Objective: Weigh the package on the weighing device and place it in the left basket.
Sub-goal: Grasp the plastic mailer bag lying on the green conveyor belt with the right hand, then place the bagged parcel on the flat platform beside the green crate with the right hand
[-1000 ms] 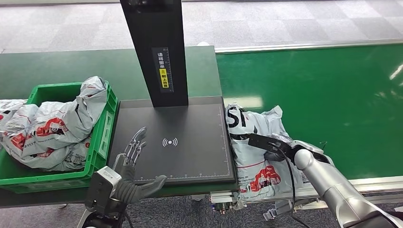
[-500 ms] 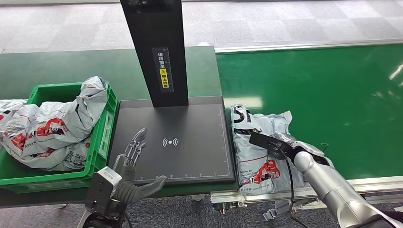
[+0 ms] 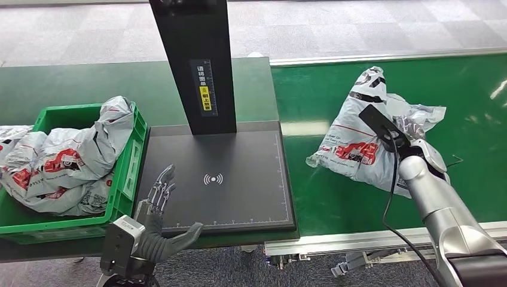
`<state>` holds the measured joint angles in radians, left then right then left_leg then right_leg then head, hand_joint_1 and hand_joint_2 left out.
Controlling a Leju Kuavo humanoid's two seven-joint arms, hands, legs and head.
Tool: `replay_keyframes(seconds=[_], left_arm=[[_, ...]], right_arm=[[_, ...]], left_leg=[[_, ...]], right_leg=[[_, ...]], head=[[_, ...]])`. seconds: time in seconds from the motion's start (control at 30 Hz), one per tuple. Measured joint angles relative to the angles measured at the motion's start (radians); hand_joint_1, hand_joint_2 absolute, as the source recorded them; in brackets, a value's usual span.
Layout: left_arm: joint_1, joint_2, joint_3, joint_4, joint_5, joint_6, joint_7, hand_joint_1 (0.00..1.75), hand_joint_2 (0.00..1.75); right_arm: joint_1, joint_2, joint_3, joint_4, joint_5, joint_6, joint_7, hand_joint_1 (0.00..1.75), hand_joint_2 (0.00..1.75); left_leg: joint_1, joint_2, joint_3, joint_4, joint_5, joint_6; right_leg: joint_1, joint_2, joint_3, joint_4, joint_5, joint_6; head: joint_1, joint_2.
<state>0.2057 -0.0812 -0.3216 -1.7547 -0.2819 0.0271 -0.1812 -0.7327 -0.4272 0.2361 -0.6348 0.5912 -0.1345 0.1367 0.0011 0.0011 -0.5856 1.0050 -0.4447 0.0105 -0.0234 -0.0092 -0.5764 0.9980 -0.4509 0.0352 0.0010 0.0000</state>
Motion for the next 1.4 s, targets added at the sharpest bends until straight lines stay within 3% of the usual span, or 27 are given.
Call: replay_keyframes(seconds=[0.3, 0.53, 0.97, 1.2, 1.4], left_arm=[[0.006, -0.001, 0.002, -0.001, 0.001, 0.033, -0.003, 0.00, 1.75], [0.004, -0.001, 0.002, -0.001, 0.003, 0.048, -0.011, 0.00, 1.75], [-0.032, -0.001, -0.005, 0.018, 0.003, 0.014, -0.023, 0.00, 1.75], [-0.067, 0.001, -0.024, 0.044, 0.016, -0.009, -0.023, 0.00, 1.75], [-0.083, 0.004, -0.041, 0.058, 0.027, -0.010, -0.023, 0.00, 1.75]], right_arm=[[-0.026, 0.057, -0.082, -0.006, 0.000, -0.058, -0.102, 1.75, 1.75], [-0.003, 0.140, -0.064, -0.147, -0.064, 0.071, -0.172, 1.75, 1.75], [0.105, 0.228, 0.180, -0.424, -0.281, 0.257, -0.152, 1.75, 1.75], [0.106, 0.251, 0.309, -0.430, -0.343, 0.290, -0.137, 1.75, 1.75], [0.043, 0.293, 0.408, -0.359, -0.345, 0.285, -0.125, 1.75, 1.75]], left_leg=[[0.000, 0.000, -0.001, 0.000, 0.000, 0.000], [0.001, 0.000, -0.001, 0.000, 0.000, -0.001], [0.001, 0.000, -0.001, 0.000, 0.001, -0.001], [0.001, 0.000, -0.001, 0.000, 0.001, -0.001], [0.001, 0.001, -0.001, 0.000, 0.001, -0.001]], right_leg=[[0.000, 0.000, 0.000, 0.000, 0.000, 0.000], [0.001, 0.000, -0.001, 0.000, 0.000, 0.000], [0.001, 0.000, -0.002, 0.000, 0.000, 0.000], [0.001, 0.001, -0.002, 0.000, 0.000, 0.000], [0.001, 0.002, -0.002, 0.001, 0.000, 0.000]], head=[[0.000, 0.000], [0.000, 0.000], [0.000, 0.000], [0.000, 0.000], [0.000, 0.000]])
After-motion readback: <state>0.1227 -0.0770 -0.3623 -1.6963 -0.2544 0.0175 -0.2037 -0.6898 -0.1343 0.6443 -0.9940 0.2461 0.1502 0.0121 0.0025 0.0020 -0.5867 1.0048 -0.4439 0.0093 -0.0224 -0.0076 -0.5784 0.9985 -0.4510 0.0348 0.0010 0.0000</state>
